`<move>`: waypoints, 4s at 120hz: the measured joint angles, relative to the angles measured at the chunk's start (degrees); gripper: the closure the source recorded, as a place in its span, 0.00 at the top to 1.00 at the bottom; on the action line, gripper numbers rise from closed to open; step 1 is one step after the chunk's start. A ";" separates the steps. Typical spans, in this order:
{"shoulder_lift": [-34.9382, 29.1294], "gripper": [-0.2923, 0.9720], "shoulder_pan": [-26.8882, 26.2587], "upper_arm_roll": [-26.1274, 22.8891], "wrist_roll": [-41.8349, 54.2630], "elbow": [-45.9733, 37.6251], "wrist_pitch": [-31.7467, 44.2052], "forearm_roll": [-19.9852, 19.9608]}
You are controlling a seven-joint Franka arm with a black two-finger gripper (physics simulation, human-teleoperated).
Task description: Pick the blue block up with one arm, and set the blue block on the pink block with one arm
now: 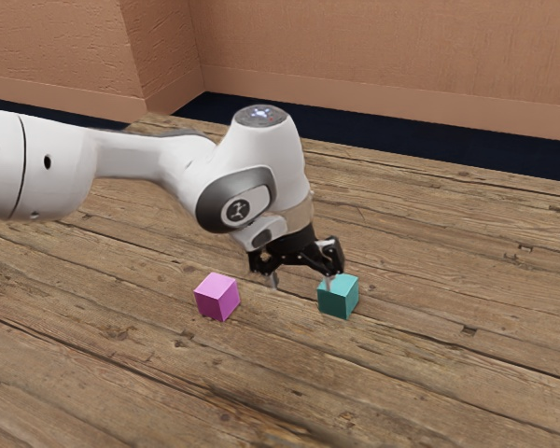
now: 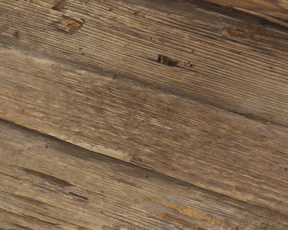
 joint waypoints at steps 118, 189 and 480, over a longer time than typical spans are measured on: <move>13.98 0.77 -0.09 2.39 26.41 13.15 -3.10 -2.34; 23.92 0.77 -0.25 2.49 25.97 23.67 -7.11 -2.16; 35.95 0.77 -0.41 1.90 28.56 37.22 -7.80 3.47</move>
